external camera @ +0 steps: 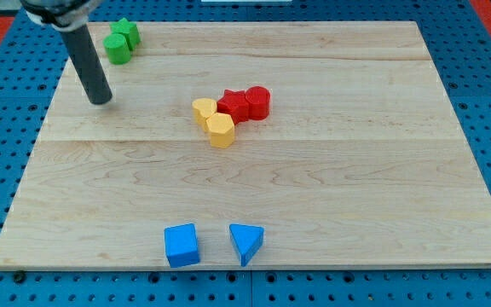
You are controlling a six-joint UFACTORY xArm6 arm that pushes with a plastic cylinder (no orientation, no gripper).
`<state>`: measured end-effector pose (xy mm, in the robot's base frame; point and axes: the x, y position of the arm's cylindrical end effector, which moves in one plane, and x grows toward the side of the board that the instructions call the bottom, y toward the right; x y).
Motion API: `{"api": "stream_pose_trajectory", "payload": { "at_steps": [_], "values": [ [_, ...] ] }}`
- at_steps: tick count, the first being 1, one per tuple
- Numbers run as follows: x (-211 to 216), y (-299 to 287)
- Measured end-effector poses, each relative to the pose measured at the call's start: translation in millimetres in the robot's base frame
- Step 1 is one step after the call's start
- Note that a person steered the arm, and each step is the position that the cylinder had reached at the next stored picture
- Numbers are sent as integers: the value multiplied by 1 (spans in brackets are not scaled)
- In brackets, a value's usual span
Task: Separate green star from green circle
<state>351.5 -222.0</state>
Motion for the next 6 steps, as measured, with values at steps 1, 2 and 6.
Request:
{"api": "stream_pose_trajectory", "payload": {
  "at_steps": [1,2,6],
  "values": [
    [-71,-68],
    [-155,-59],
    [-41,136]
  ]
}}
